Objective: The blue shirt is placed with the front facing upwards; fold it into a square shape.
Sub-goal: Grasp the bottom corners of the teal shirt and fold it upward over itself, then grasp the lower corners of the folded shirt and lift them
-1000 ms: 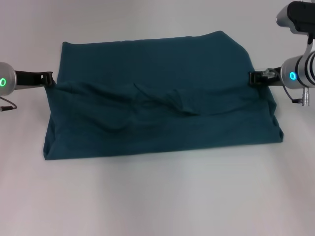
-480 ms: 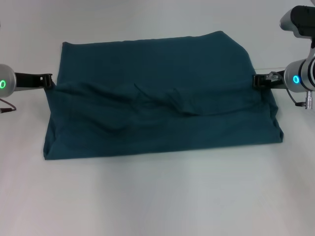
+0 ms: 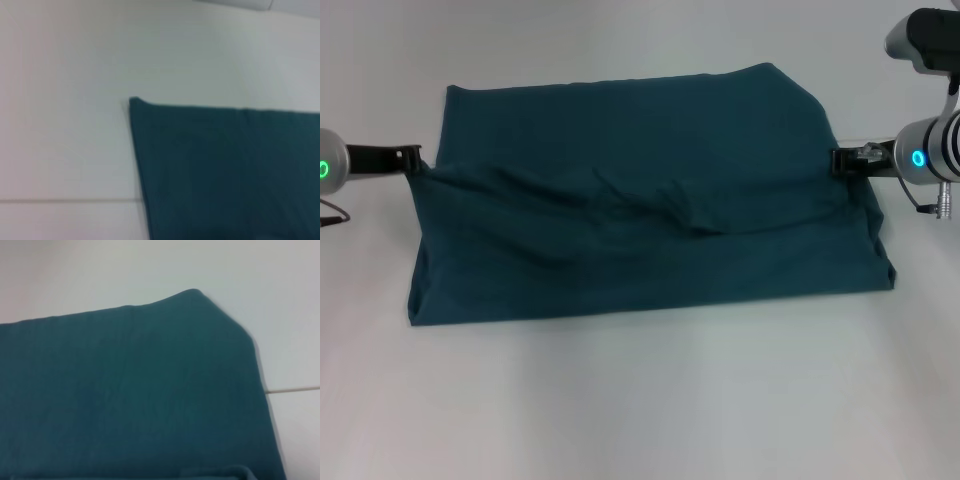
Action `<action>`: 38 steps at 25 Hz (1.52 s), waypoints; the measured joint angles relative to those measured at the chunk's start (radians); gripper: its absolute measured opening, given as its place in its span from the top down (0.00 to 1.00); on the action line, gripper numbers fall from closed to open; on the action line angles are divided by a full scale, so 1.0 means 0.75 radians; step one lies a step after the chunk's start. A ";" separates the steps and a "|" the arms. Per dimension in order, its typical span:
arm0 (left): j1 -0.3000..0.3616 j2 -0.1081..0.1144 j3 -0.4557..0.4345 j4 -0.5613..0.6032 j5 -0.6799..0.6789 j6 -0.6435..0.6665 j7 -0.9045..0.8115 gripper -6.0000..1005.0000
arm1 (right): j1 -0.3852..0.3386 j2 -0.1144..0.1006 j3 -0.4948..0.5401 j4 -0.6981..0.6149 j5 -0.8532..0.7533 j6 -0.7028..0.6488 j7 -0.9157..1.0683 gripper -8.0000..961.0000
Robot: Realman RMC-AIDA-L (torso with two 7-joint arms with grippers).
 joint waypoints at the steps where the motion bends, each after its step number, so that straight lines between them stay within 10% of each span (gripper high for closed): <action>1: 0.007 -0.008 -0.003 0.022 -0.004 -0.007 -0.003 0.99 | -0.001 -0.002 0.002 -0.002 0.000 0.001 0.003 0.96; 25: 0.014 -0.034 0.000 0.036 0.006 -0.046 0.018 0.93 | 0.001 -0.025 -0.029 0.029 0.001 0.024 -0.022 0.92; 38: 0.217 -0.063 -0.014 0.292 -0.176 0.188 -0.162 0.45 | -0.214 -0.064 0.021 -0.233 0.462 -0.303 -0.215 0.43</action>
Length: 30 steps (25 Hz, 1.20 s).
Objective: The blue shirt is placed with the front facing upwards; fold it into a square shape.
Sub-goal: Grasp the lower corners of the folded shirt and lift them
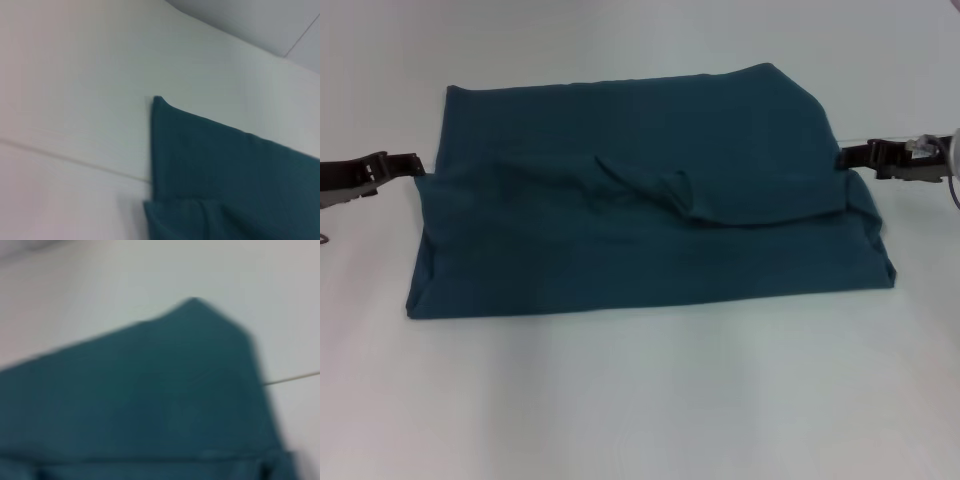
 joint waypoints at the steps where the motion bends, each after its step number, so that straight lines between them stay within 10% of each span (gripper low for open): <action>1: 0.034 0.005 -0.006 0.024 -0.066 0.058 -0.001 0.34 | -0.045 0.000 0.008 -0.035 0.101 -0.060 -0.059 0.40; 6: 0.149 0.063 -0.120 0.021 -0.341 0.349 0.010 0.21 | -0.207 -0.022 0.067 -0.078 0.551 -0.372 -0.322 0.29; 14: 0.270 0.059 -0.312 -0.064 -0.432 0.577 0.092 0.21 | -0.332 -0.020 0.146 -0.063 0.700 -0.708 -0.478 0.16; 30: 0.241 0.025 -0.308 -0.273 -0.365 0.376 0.362 0.21 | -0.353 -0.011 0.209 0.039 0.707 -0.749 -0.625 0.16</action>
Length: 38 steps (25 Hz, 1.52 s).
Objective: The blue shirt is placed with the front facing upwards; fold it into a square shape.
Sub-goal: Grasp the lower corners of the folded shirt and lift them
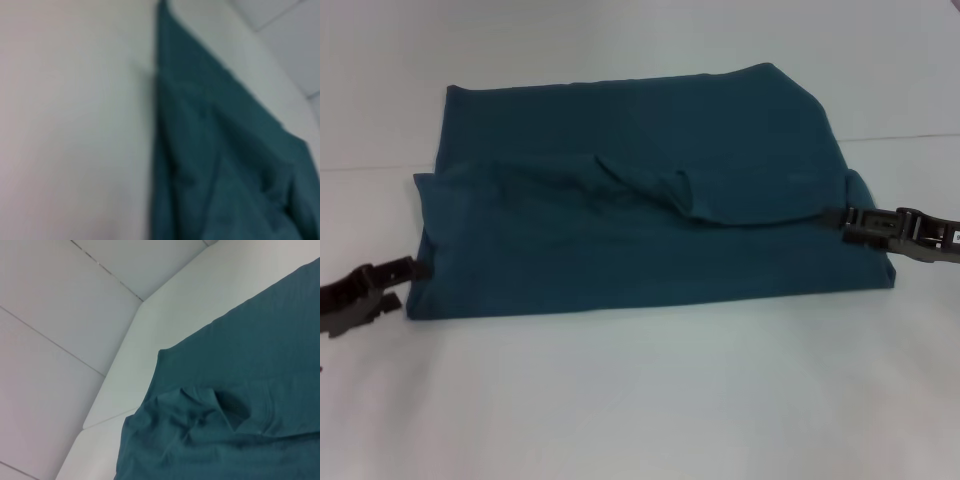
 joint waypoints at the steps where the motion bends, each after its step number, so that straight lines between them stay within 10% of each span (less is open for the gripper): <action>1: -0.001 0.002 0.003 -0.002 0.016 -0.006 -0.047 0.21 | -0.001 -0.001 0.005 0.001 0.000 0.000 0.000 0.16; 11: 0.006 0.008 -0.020 -0.010 -0.002 0.046 -0.386 0.22 | -0.001 -0.005 0.027 0.002 -0.001 0.002 0.000 0.16; 38: -0.013 0.011 -0.017 -0.119 -0.003 -0.109 -0.449 0.22 | -0.004 -0.002 0.031 0.006 -0.007 0.045 0.004 0.17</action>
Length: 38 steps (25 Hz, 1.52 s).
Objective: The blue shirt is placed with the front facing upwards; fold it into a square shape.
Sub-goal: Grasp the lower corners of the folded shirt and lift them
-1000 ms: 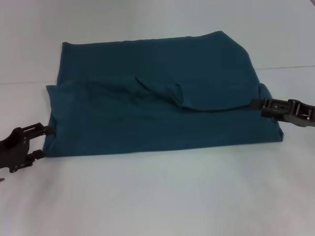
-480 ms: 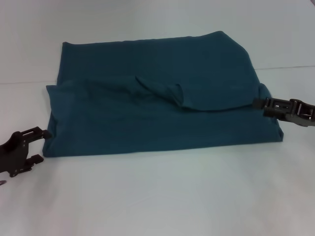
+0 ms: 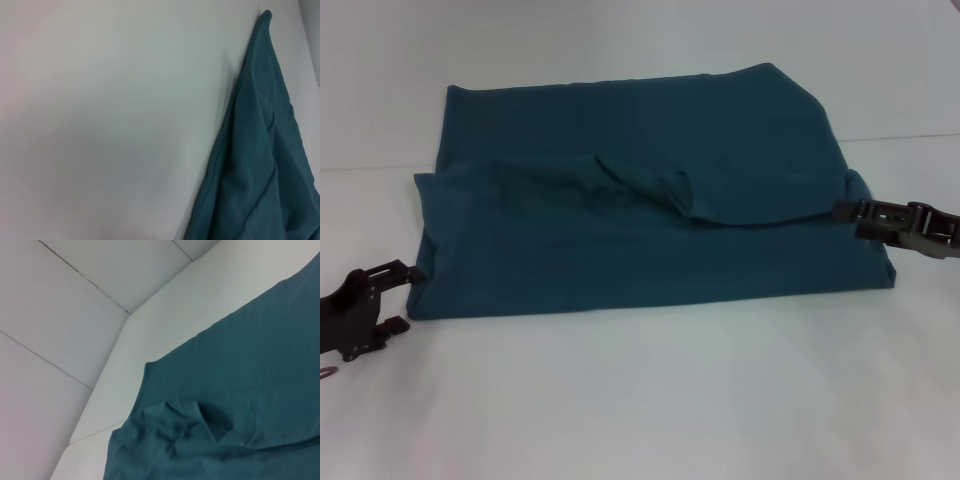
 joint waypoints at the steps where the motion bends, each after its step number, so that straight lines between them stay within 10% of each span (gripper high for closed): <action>1: -0.003 0.000 0.001 -0.003 0.001 -0.002 0.000 0.22 | 0.000 0.000 0.000 0.004 0.000 0.003 0.000 0.16; 27: -0.132 0.003 0.012 -0.047 -0.012 -0.025 0.087 0.22 | -0.004 0.003 0.000 0.013 0.006 -0.001 -0.004 0.16; 38: -0.034 0.011 0.012 0.023 0.007 0.021 0.040 0.23 | -0.004 0.003 0.000 0.012 0.003 0.008 -0.005 0.16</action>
